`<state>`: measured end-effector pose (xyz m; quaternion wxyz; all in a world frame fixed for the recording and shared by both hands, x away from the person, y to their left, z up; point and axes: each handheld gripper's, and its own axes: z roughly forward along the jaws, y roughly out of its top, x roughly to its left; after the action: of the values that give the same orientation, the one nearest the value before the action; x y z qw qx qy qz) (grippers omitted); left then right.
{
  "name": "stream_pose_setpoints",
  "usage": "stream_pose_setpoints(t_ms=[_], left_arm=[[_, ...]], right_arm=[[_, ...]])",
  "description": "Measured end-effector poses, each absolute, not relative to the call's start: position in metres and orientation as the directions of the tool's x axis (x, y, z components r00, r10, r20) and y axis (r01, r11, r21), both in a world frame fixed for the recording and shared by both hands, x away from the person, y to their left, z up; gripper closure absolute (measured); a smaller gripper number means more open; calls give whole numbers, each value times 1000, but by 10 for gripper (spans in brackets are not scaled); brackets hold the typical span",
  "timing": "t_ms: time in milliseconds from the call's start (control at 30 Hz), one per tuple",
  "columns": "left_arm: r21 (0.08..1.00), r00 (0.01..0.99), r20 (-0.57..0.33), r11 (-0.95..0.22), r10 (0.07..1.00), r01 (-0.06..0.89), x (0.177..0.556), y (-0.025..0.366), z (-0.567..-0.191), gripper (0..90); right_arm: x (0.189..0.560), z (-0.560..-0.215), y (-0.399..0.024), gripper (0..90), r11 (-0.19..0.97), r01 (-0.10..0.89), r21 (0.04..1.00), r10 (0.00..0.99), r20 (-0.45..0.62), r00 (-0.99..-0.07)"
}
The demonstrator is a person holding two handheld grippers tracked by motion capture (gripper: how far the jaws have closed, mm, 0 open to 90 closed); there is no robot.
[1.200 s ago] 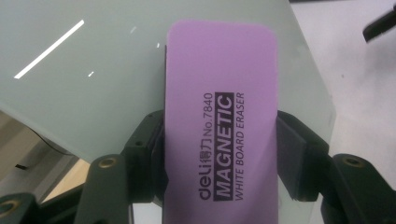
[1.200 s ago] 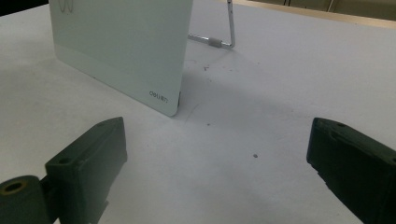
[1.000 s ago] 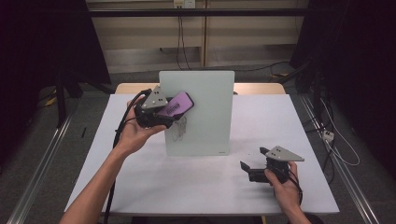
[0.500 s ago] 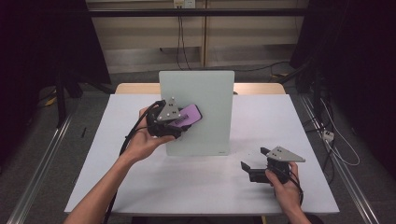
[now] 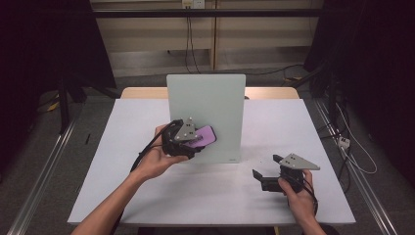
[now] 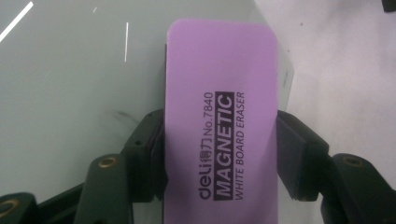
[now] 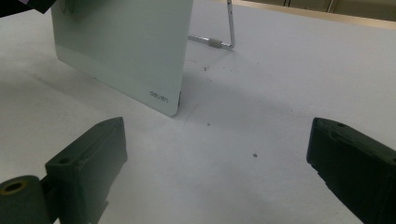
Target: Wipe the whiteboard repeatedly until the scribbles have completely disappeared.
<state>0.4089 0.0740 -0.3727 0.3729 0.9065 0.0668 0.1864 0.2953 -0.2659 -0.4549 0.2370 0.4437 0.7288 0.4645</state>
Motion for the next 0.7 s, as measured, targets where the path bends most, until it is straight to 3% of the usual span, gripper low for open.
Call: stream_pose_setpoints(t_ms=[700], left_arm=[[774, 864, 322, -633, 388, -4, 428, 108, -324, 409]], right_arm=[[296, -455, -265, 53, 178, 427, 887, 866, 65, -496]])
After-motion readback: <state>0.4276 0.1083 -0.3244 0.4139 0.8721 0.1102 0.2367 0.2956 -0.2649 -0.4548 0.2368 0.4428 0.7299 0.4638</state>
